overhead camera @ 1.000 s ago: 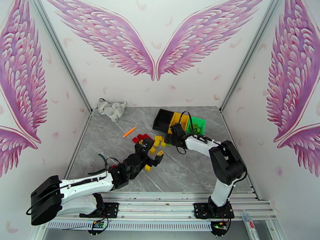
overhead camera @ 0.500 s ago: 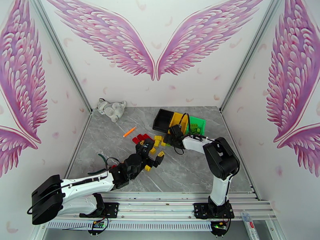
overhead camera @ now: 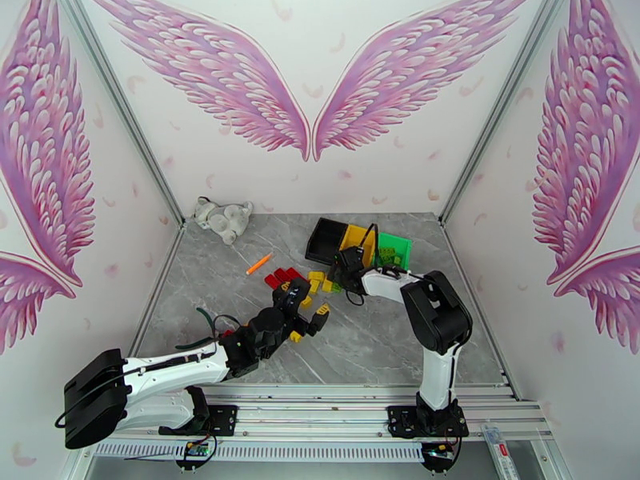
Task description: Sort the legos into containers by color
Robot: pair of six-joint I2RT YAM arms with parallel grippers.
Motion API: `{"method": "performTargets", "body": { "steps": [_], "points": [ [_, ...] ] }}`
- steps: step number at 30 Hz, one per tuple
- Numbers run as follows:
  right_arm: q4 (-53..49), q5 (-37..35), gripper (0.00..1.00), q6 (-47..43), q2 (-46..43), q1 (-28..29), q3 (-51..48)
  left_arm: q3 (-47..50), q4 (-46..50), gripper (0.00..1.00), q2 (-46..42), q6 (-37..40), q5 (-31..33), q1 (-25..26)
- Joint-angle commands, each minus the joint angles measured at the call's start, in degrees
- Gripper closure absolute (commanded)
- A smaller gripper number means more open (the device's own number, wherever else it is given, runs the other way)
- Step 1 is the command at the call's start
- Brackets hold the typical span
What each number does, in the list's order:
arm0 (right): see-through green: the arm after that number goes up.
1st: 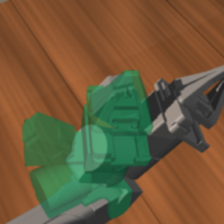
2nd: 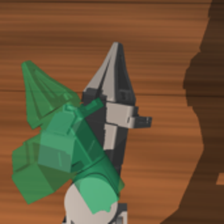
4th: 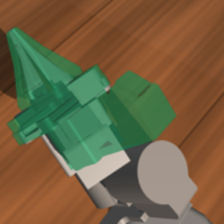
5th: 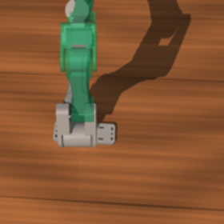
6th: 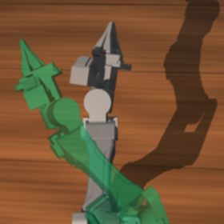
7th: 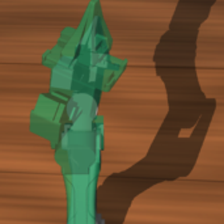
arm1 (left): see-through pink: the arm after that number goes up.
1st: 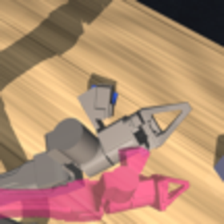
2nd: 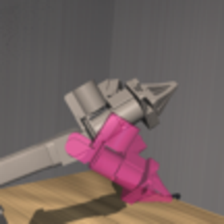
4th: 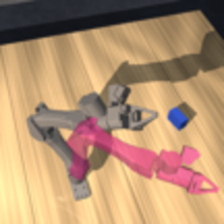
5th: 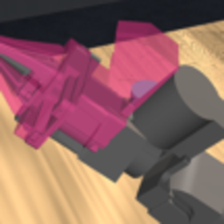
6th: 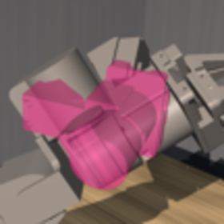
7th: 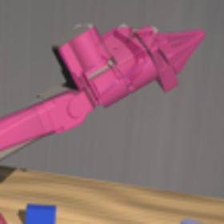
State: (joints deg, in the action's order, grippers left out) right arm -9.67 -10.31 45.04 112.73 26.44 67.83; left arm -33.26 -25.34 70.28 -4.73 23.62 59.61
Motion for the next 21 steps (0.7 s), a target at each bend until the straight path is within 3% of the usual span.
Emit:
{"method": "performTargets", "body": {
  "steps": [1, 21],
  "points": [
    [-1.1, -1.4, 0.32, 0.8, 1.3, 0.4, 0.5, -1.6, 1.4, 0.01, 0.3, -0.2, -0.3, -0.4],
    [3.9, -1.3, 0.47, -1.3, -5.5, 0.5, -9.6, -1.8, 1.4, 0.01, 0.8, 0.2, -0.1, -0.4]
  ]
}}
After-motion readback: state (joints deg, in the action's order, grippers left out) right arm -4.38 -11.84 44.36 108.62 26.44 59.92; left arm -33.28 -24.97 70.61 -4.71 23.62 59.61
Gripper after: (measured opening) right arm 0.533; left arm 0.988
